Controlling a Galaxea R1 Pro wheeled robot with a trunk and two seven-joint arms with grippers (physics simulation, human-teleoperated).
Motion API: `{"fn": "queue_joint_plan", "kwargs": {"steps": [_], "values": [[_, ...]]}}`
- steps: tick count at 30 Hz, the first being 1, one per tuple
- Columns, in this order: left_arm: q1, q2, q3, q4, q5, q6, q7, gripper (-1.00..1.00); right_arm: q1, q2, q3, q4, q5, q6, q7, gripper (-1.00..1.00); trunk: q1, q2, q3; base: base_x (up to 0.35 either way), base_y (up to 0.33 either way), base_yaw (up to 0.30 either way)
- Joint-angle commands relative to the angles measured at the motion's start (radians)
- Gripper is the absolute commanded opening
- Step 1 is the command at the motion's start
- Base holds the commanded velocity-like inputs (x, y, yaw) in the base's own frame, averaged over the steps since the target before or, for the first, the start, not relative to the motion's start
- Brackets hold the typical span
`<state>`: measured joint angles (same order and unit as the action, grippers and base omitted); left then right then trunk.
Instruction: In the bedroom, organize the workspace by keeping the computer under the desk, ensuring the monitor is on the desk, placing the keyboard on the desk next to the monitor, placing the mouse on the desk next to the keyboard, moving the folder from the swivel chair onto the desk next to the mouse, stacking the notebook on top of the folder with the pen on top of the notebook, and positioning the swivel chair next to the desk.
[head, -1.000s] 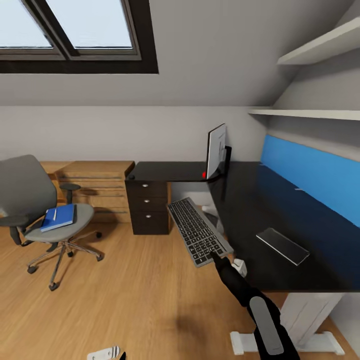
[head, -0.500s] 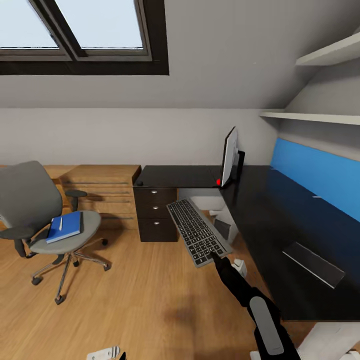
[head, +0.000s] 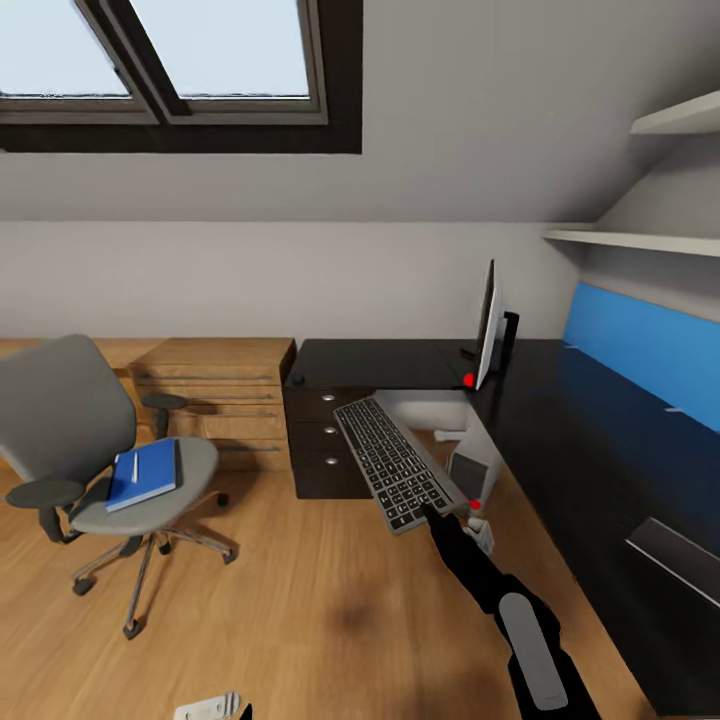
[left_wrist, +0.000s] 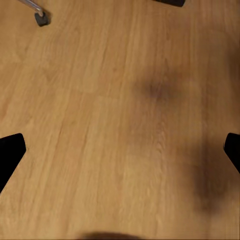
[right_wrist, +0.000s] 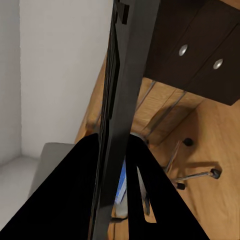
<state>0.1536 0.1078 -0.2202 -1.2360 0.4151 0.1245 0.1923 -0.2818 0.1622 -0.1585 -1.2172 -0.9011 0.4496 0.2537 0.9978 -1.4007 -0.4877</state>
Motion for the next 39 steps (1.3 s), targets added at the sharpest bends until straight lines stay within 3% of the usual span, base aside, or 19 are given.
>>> {"fn": "queue_joint_plan", "kwargs": {"steps": [1,18,39], "values": [[0.0,0.001,-0.004,-0.002,0.009,0.003,0.008,1.0,-0.001,0.002,-0.004,-0.001,-0.009,0.01,0.003,-1.0,-0.003,0.007,0.002,0.232,0.272,0.0],[0.0,0.001,-0.007,-0.001,0.01,0.005,0.009,1.0,-0.001,0.0,-0.006,-0.002,-0.009,0.01,0.004,-1.0,-0.069,0.126,0.056,0.264,0.153,0.0],[0.0,0.001,-0.005,0.003,0.008,0.003,0.008,1.0,0.0,-0.006,-0.007,-0.001,-0.009,0.011,0.004,-1.0,-0.149,0.273,0.121,0.044,0.001,0.0]]}}
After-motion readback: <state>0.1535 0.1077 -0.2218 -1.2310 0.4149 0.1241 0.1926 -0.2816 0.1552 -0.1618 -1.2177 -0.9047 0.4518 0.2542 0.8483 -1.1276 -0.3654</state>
